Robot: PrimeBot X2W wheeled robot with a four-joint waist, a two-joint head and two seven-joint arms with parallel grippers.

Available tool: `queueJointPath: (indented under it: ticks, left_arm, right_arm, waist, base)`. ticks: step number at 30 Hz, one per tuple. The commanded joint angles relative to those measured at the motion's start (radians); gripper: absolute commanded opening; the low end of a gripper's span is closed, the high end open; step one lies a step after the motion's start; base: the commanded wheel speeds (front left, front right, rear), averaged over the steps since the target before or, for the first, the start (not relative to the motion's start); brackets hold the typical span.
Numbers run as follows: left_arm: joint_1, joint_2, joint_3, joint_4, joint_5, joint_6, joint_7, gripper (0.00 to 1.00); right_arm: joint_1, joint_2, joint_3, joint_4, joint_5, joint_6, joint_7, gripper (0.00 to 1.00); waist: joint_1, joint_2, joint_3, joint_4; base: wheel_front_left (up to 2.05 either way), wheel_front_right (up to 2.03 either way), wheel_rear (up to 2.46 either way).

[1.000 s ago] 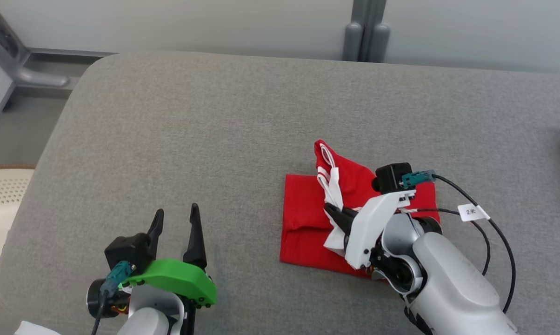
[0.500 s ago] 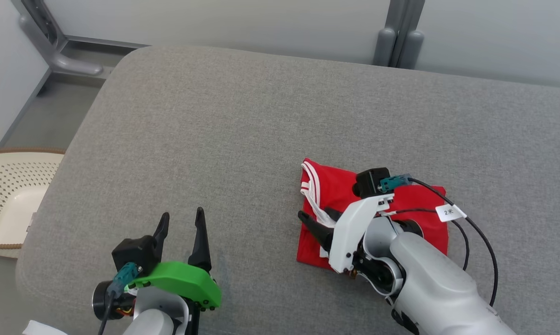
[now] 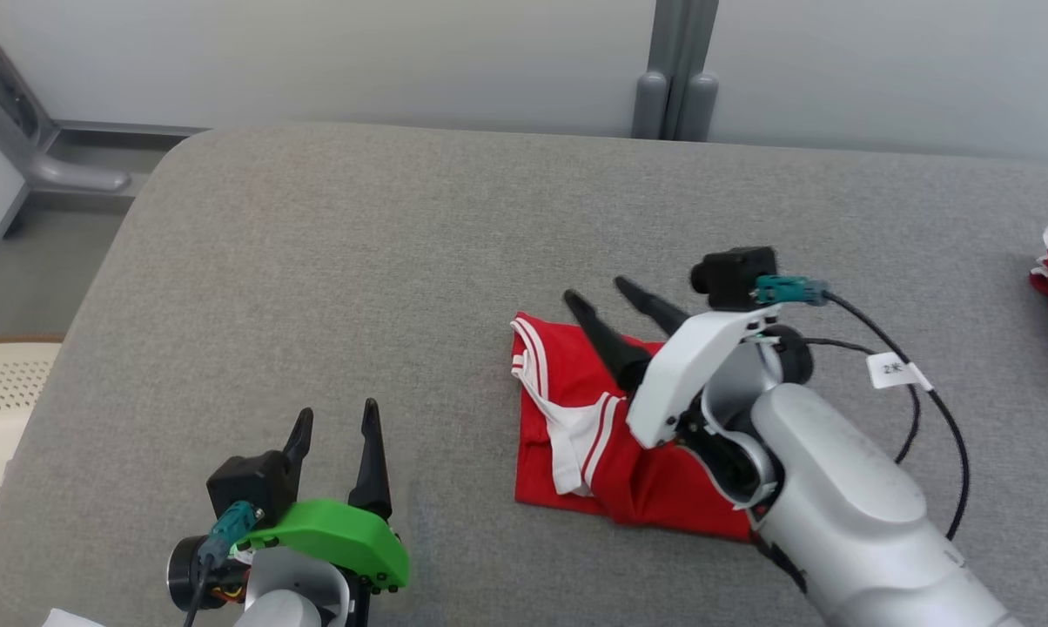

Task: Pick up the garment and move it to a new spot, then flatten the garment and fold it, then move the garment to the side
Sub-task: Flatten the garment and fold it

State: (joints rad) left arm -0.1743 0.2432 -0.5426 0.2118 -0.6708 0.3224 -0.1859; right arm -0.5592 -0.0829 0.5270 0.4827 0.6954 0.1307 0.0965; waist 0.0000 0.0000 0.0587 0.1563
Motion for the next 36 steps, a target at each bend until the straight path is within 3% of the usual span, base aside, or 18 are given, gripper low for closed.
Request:
queueJointPath:
  ticks: [1, 5, 13, 14, 17, 26, 36]
  left_arm:
    - [0.011, 0.01, 0.001, -0.005, 0.006, 0.005, 0.003, 1.0]
    - [0.017, 0.017, -0.003, -0.016, 0.01, 0.011, 0.008, 1.0]
    - [-0.004, 0.019, -0.01, -0.036, 0.016, 0.016, 0.015, 1.0]
    - [-0.007, 0.019, -0.011, -0.038, 0.016, 0.015, 0.016, 1.0]
    - [-0.016, 0.021, -0.011, -0.042, 0.017, 0.015, 0.013, 1.0]
    - [-0.026, 0.035, 0.012, -0.051, 0.007, 0.026, 0.001, 1.0]
    - [-0.038, 0.036, 0.024, -0.051, 0.0, 0.027, -0.009, 1.0]
  right_arm:
    - [0.018, -0.018, -0.023, -0.018, -0.038, 0.0, -0.016, 1.0]
    - [0.056, -0.052, -0.12, -0.068, -0.189, 0.0, -0.053, 1.0]
    - [0.187, -0.035, -0.265, -0.155, -0.375, 0.0, -0.011, 0.98]
    - [0.202, -0.034, -0.269, -0.156, -0.386, 0.0, -0.005, 0.52]
    - [0.247, -0.03, -0.279, -0.139, -0.418, 0.0, 0.007, 0.02]
    - [0.256, 0.005, -0.207, -0.042, -0.41, 0.0, -0.011, 0.0]
    - [0.173, 0.029, 0.019, 0.062, -0.349, 0.0, -0.046, 0.0]
  waist:
    - [0.0, 0.0, -0.016, -0.025]
    - [0.0, 0.0, -0.021, -0.05]
    - [0.0, 0.0, -0.01, -0.07]
    - [0.0, 0.0, -0.006, -0.068]
    - [0.0, 0.0, 0.008, -0.056]
    - [0.0, 0.0, 0.048, -0.009]
    - [0.0, 0.0, 0.063, 0.045]
  base:
    - [0.0, 0.0, 0.0]
    - [0.0, 0.0, 0.0]
    - [0.0, 0.0, 0.0]
    - [0.0, 0.0, 0.0]
    - [0.0, 0.0, 0.0]
    - [0.0, 0.0, 0.0]
    - [0.0, 0.0, 0.0]
